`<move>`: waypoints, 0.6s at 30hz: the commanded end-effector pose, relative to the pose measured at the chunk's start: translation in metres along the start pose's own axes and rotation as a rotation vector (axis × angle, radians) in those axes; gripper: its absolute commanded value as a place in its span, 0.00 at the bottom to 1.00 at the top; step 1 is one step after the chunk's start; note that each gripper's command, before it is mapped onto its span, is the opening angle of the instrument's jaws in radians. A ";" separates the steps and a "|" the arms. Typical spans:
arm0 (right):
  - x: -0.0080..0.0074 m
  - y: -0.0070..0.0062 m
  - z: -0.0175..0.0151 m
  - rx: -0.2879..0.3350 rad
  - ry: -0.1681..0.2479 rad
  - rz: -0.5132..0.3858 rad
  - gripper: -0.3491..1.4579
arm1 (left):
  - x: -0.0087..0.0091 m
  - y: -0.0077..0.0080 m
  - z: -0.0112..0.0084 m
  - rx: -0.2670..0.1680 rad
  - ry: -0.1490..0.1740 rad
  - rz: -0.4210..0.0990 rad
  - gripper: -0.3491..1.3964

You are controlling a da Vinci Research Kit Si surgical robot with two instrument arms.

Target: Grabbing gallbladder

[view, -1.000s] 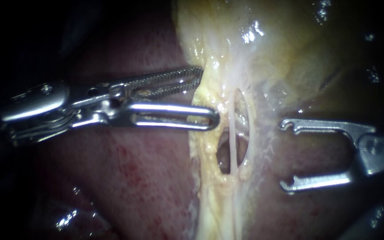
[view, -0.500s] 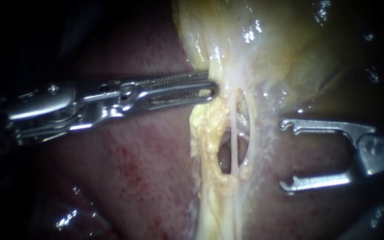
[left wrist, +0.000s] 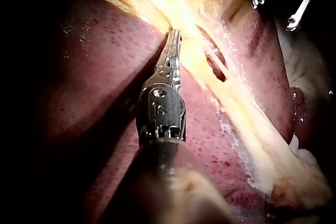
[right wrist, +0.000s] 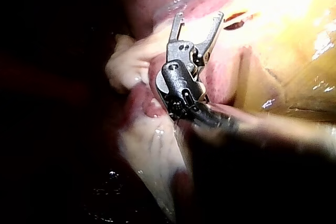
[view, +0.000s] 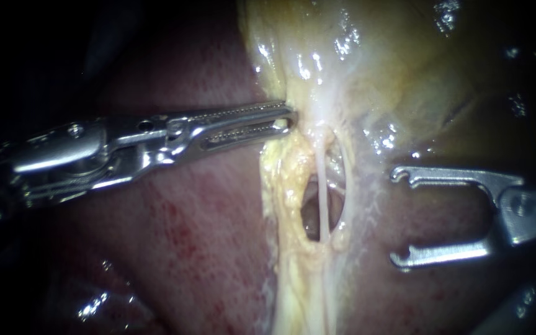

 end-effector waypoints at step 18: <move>0.0000 0.0000 0.0000 0.000 0.000 0.000 0.51 | -0.0001 -0.0002 -0.0003 0.005 0.004 -0.002 0.00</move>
